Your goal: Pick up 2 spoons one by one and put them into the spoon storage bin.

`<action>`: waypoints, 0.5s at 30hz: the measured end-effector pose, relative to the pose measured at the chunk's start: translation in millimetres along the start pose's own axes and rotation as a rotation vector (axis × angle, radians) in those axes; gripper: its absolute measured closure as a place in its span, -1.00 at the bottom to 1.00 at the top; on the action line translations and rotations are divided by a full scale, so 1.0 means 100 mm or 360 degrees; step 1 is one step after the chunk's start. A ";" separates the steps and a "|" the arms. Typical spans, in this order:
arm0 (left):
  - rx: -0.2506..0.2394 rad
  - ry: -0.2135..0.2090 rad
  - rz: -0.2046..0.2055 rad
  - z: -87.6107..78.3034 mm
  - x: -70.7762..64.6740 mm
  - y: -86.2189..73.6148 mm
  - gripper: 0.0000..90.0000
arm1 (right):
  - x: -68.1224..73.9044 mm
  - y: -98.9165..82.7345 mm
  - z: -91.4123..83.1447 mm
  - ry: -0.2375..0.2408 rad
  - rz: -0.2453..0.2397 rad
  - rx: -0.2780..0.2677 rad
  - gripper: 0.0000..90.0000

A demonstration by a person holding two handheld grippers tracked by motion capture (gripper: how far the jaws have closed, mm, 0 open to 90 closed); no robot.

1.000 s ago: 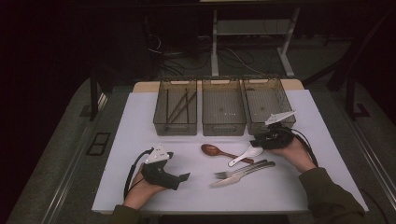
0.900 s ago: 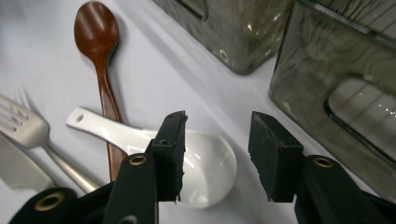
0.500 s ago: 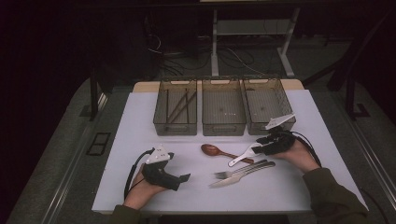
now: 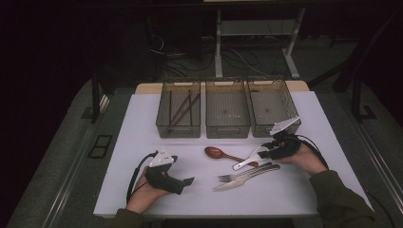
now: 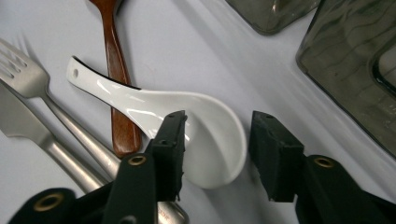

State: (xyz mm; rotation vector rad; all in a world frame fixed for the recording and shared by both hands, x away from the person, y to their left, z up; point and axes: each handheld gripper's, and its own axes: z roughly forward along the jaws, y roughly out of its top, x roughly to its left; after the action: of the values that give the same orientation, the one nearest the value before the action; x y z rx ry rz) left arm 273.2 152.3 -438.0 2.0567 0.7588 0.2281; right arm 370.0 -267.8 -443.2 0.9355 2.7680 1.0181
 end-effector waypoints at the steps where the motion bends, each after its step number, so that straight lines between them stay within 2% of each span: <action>1: -0.0001 0.0000 -0.0001 0.00 0.00 0.00 -1.00 | 0.00 0.00 0.00 0.0008 -0.0001 -0.0001 0.33; 5: 0.0002 -0.0003 0.0002 0.00 0.00 0.00 -1.00 | -0.01 -0.02 -0.02 0.0052 -0.0019 0.0009 0.50; 15: 0.0008 -0.0006 0.0006 0.01 -0.01 0.00 -1.00 | -0.08 -0.06 -0.07 0.0150 -0.0012 -0.0006 0.72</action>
State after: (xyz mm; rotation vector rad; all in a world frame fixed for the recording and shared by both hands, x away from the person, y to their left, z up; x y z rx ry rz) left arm 272.8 150.8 -438.4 2.0630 0.7541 0.2250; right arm 372.0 -279.8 -442.9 0.8986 2.8418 1.0934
